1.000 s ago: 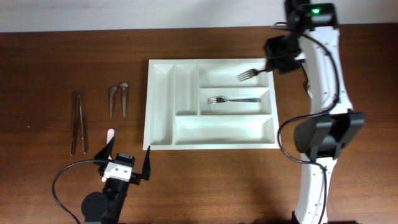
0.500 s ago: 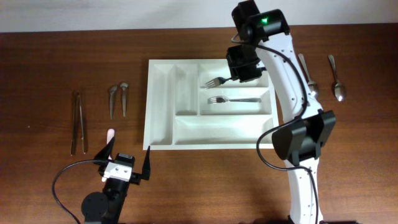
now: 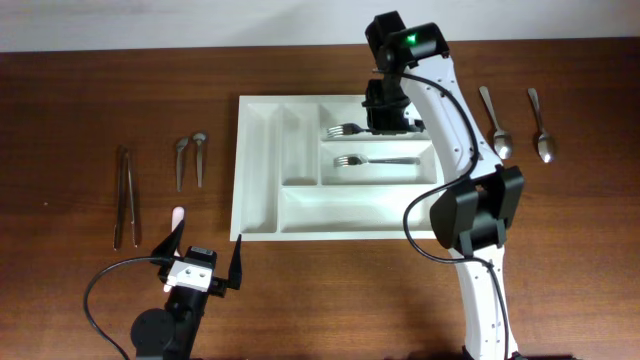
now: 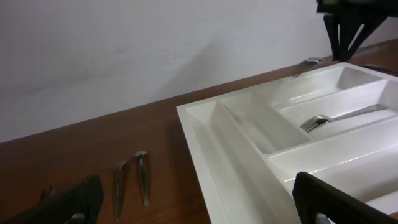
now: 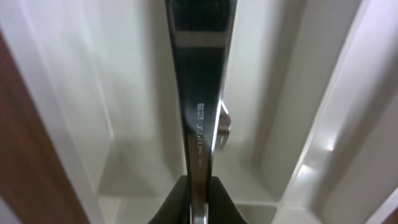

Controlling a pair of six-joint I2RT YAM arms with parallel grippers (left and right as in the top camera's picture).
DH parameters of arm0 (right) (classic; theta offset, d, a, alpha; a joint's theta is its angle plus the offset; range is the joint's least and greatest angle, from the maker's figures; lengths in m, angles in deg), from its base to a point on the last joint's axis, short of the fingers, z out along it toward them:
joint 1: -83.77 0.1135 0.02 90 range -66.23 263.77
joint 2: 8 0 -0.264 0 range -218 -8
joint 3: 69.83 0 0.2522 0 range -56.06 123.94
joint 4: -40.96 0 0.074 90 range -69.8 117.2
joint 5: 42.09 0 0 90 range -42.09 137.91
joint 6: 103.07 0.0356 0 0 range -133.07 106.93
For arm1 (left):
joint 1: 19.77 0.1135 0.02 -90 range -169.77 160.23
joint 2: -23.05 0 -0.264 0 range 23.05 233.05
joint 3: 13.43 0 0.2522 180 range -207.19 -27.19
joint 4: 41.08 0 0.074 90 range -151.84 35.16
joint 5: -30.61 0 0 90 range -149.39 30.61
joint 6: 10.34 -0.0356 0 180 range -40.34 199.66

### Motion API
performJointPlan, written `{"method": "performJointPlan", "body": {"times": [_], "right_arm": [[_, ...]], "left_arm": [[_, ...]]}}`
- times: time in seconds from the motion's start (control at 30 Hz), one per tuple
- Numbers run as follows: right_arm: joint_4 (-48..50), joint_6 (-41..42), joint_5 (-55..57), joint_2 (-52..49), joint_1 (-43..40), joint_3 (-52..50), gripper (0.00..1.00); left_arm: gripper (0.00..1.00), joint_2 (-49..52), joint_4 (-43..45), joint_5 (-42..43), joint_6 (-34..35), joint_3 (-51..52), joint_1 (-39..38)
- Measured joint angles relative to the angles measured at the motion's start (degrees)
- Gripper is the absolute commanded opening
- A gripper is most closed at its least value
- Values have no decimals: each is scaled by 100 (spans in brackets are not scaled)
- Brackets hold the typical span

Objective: Pack container
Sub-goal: 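Lower the fork into the middle compartment and open the right gripper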

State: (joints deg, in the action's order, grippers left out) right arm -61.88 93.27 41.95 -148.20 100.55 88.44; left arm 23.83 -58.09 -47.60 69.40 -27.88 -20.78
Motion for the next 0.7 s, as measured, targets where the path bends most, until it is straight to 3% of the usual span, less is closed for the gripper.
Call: {"method": "performJointPlan", "body": {"times": [0.43,0.7], "right_arm": [[-133,310,79,-24,0,-1069,14],[214,-96,304,-55,-2,-1252,40]], "left_arm": [[99,0,0,0,0,0,0],[99,0,0,0,0,0,0]]}}
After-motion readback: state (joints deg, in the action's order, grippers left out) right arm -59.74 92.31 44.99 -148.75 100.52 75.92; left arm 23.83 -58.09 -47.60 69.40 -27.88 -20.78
